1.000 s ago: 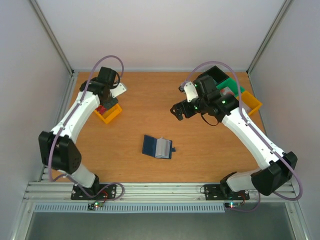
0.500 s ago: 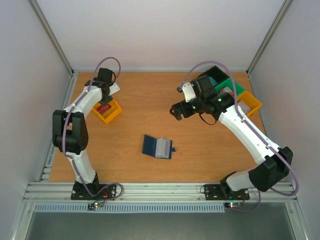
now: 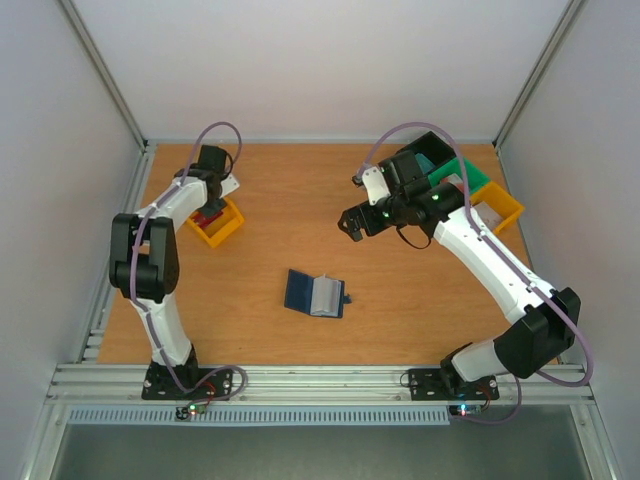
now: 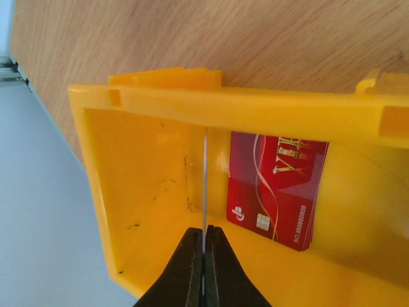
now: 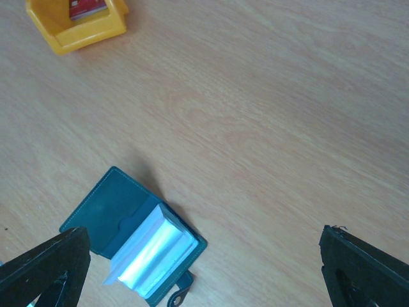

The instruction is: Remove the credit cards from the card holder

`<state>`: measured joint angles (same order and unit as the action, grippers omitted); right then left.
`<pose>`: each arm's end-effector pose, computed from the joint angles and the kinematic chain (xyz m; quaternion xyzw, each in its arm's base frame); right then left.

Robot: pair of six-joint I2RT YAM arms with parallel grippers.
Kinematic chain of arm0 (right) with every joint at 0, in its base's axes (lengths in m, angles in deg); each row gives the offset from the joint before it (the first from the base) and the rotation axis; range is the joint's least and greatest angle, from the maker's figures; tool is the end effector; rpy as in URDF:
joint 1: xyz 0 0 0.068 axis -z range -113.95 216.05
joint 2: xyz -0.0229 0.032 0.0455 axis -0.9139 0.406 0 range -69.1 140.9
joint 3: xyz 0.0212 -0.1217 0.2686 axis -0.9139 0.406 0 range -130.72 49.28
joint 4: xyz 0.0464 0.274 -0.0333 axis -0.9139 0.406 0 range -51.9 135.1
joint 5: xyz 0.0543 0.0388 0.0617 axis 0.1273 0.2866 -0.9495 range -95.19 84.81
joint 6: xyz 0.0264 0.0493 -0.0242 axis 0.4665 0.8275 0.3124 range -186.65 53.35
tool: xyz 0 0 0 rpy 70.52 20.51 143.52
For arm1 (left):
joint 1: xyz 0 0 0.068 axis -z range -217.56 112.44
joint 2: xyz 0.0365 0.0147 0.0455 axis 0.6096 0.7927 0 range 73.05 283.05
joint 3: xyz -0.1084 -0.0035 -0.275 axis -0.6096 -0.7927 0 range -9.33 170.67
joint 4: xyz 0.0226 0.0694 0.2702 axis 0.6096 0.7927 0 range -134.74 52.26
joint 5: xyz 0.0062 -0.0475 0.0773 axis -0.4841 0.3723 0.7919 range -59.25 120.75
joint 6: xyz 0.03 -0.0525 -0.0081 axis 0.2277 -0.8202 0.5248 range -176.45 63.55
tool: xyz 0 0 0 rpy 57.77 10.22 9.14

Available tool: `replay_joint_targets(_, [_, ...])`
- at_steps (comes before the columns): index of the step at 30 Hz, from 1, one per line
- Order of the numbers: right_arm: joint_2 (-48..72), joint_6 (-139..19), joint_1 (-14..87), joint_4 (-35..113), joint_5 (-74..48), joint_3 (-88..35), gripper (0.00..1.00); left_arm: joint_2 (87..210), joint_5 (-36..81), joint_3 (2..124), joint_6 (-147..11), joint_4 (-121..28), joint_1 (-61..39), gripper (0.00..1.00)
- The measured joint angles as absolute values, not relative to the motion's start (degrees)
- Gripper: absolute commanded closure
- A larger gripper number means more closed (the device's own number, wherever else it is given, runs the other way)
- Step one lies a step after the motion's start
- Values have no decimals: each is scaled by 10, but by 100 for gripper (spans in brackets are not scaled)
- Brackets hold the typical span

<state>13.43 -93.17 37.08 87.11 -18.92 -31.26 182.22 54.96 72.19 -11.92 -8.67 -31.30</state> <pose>0.2777 0.1662 0.3575 -0.4710 0.8097 0.1197 0.3290 0.4273 -0.0281 0.2117 0.3653 0.8806 0.2658 0.1430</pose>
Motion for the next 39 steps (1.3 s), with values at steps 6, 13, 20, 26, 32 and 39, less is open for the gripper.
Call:
replay_joint_targets(6, [134,-936,372,870,-209,-313,1,1845,548,722,-134,-86,-308,100])
replay_joint_targets(13, [130,-940,376,865,-238,-312,2,1853,545,721,-138,-86,-303,92])
replay_joint_targets(20, [119,-943,377,860,-258,-312,1,1853,529,719,-149,-82,-303,48])
replay_joint_targets(26, [106,-950,378,861,-270,-312,2,1848,521,719,-154,-76,-304,35])
replay_joint_targets(32, [103,-945,383,861,-276,-312,2,1799,476,728,-154,-43,-304,19])
replay_joint_targets(39, [99,-874,424,856,-280,-292,18,1695,325,811,-188,58,-303,19])
